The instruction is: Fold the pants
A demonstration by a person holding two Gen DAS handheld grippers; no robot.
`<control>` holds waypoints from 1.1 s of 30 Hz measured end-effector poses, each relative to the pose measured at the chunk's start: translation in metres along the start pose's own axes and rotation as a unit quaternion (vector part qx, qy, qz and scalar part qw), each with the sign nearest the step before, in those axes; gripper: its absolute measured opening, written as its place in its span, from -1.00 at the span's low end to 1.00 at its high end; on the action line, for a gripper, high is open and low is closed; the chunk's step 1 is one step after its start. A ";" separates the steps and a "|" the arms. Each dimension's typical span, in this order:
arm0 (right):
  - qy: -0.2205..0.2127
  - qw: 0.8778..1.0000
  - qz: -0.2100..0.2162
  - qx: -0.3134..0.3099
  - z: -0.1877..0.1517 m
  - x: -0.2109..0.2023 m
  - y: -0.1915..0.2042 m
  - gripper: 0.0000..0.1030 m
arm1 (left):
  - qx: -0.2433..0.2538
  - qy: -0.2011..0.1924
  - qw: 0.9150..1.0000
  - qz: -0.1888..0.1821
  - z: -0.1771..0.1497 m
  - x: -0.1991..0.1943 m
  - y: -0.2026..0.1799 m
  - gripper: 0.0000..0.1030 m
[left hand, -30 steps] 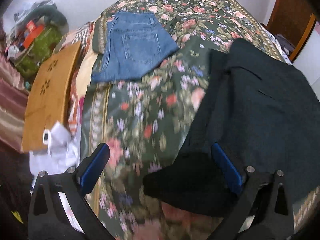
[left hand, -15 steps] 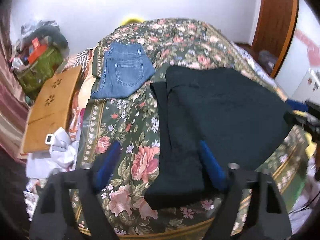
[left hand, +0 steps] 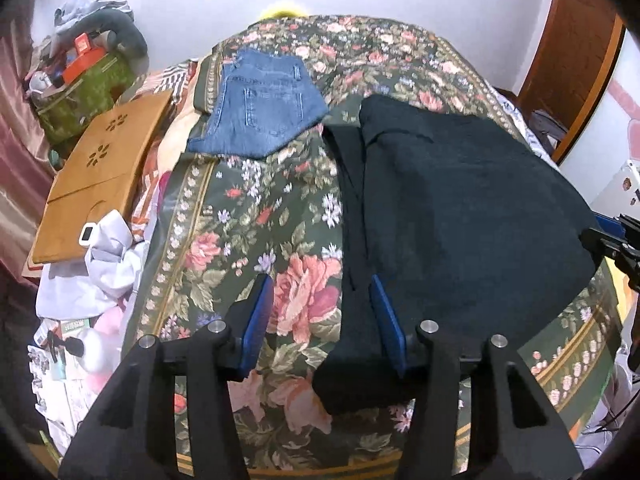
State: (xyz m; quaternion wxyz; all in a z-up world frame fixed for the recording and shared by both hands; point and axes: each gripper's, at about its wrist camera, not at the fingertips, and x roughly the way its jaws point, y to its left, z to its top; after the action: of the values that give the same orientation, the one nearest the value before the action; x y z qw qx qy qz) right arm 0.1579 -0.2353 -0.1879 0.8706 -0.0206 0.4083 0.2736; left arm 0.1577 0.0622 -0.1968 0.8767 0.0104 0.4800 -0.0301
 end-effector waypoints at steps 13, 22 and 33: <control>-0.035 0.999 -0.001 0.019 0.069 0.000 -0.039 0.03 | 0.050 -0.081 0.995 -0.005 0.104 -0.023 -0.019 0.76; -0.006 1.000 -0.008 0.012 0.101 0.068 -0.056 0.05 | 0.080 -0.025 0.996 0.003 0.143 0.065 -0.049 0.82; 0.048 0.999 0.011 0.000 0.084 0.117 -0.070 -0.52 | 0.087 -0.004 0.996 0.019 0.129 0.108 -0.044 0.47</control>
State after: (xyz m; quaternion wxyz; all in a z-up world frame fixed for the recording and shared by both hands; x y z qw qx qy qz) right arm 0.3116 -0.2196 -0.2298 0.8472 -0.0295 0.4494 0.2818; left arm 0.3212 0.0079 -0.2179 0.8748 0.0955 0.4717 -0.0552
